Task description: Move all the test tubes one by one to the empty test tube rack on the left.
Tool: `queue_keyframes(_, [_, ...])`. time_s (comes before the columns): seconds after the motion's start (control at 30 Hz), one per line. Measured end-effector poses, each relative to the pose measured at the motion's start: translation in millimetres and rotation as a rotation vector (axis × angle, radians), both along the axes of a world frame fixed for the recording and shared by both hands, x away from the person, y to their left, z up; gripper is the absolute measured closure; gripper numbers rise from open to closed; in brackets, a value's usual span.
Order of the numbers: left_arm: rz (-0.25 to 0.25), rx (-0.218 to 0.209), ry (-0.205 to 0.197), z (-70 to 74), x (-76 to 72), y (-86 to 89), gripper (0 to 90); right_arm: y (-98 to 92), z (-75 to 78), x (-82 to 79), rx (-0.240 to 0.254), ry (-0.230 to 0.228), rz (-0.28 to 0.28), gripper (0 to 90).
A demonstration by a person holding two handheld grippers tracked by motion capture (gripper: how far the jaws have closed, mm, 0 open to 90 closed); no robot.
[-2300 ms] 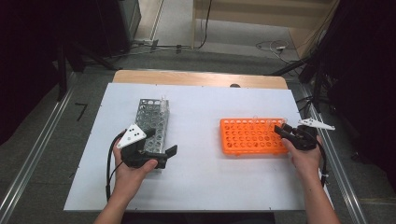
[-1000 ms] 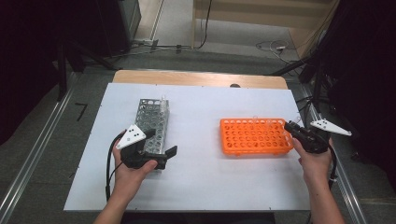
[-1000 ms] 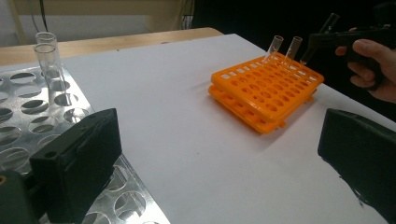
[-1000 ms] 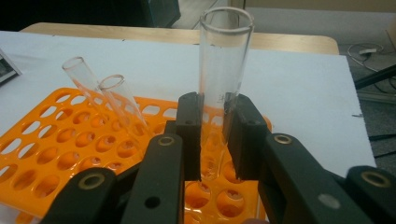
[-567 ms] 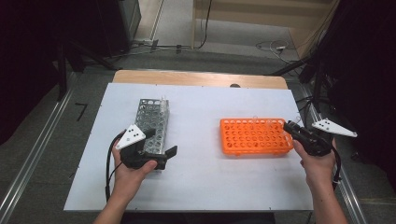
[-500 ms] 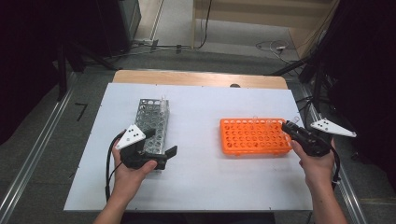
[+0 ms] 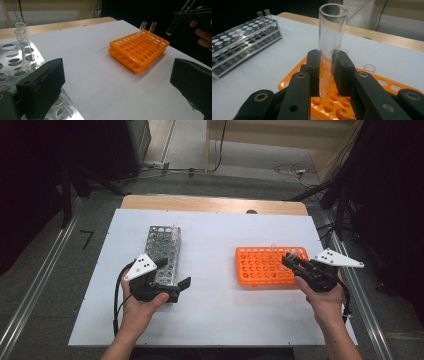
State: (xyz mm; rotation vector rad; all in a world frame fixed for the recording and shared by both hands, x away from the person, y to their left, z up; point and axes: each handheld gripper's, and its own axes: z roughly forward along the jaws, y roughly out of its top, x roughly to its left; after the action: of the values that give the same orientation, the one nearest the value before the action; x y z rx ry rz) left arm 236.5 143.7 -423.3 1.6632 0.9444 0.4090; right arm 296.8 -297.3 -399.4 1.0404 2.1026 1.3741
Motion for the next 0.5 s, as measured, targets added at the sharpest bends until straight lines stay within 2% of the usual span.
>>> queue_keyframes(0.5, [-0.032, -0.007, -0.01, 4.3, -2.5, -8.8, 0.0, 46.6, -13.5, -11.1, -0.026, 0.028, 0.143, 73.8])
